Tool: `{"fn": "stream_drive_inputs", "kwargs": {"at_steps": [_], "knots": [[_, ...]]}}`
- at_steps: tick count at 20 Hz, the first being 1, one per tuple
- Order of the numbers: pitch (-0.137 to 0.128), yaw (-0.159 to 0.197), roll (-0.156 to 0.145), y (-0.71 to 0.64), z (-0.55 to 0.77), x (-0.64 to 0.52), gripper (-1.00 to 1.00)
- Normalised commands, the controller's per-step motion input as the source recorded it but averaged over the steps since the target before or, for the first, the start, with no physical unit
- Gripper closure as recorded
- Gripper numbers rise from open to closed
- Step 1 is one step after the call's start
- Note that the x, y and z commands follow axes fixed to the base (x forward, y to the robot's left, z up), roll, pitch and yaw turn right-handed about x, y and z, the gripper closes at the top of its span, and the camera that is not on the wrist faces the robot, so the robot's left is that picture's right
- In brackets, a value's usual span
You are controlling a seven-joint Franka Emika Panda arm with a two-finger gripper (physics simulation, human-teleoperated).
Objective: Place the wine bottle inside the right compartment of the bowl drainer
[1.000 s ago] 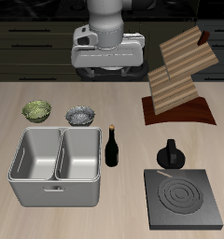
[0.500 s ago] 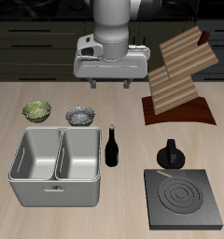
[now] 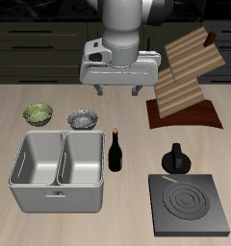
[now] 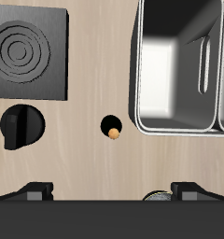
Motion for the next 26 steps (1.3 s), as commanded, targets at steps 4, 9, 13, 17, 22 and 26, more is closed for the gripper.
{"fn": "stream_drive_inputs", "kwargs": {"at_steps": [4,9,13,17,22,26], "knots": [[-0.012,-0.008,-0.008,0.07,0.0,0.13,-1.0],[-0.002,-0.007,0.021,0.09,-0.09,0.06,-1.0],[-0.019,0.014,0.028,0.07,-0.17,-0.03,-1.0],[-0.04,0.008,0.007,0.05,-0.15,0.05,-1.0],[-0.002,0.002,-0.003,0.02,-0.18,0.06,-1.0],[0.015,-0.008,0.001,0.0,-0.16,0.03,-1.0]]}}
